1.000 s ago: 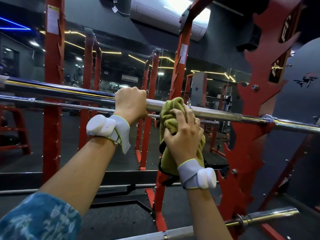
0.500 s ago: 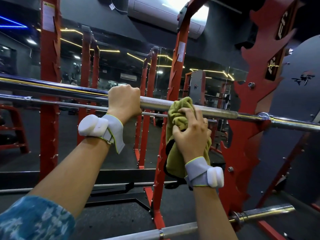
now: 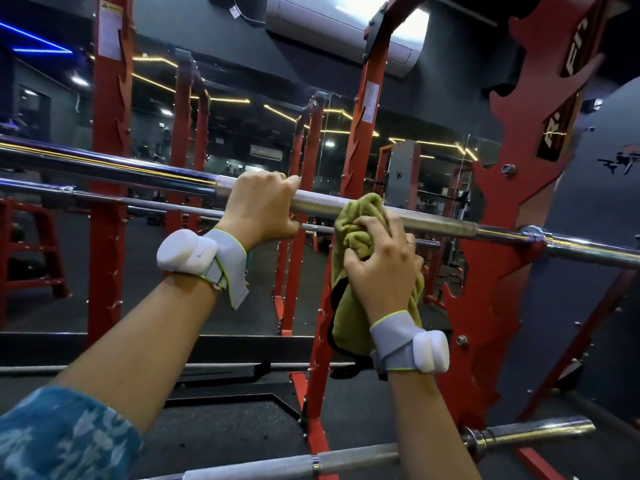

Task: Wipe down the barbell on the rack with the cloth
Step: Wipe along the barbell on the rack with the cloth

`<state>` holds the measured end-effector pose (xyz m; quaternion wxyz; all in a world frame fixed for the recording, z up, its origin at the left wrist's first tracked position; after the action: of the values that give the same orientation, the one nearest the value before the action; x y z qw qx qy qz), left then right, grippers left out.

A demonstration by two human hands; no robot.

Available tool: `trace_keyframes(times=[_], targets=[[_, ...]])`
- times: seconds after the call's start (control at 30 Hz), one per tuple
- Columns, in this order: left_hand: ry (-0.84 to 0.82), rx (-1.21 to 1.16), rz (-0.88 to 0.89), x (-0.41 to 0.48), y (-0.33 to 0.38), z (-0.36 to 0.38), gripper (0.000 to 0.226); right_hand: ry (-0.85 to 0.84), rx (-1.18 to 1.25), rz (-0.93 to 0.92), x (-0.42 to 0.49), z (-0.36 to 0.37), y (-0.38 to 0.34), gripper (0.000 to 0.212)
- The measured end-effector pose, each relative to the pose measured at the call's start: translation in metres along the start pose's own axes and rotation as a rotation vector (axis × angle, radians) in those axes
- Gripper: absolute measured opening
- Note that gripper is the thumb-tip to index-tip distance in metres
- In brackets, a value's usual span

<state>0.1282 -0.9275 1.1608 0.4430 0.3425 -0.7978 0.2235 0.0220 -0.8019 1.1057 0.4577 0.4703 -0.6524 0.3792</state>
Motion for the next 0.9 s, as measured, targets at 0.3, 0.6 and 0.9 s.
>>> trace_keyframes(times=[0.3, 0.6, 0.9], targets=[[-0.027, 0.036, 0.117, 0.014, 0.062, 0.006, 0.029, -0.061, -0.057, 0.046, 0.023, -0.007, 0.025, 0.045], [-0.060, 0.004, 0.168, 0.026, 0.108, 0.018, 0.025, -0.061, -0.074, 0.116, 0.016, -0.016, 0.064, 0.045], [0.006, 0.066, 0.144, 0.038, 0.134, 0.029, 0.015, -0.032, -0.039, 0.002, 0.015, -0.014, 0.060, 0.051]])
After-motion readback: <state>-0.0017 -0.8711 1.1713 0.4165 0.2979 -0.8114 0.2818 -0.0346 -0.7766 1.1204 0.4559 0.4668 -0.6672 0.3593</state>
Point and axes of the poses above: each hand's wrist, its own x-axis towards the middle knuckle, its own z-axis out of the palm, y = z × x, the point moved 10 cm from there along x, towards the middle knuckle, and after that the axes turned 12 degrees about -z, right-handed, at the moved point
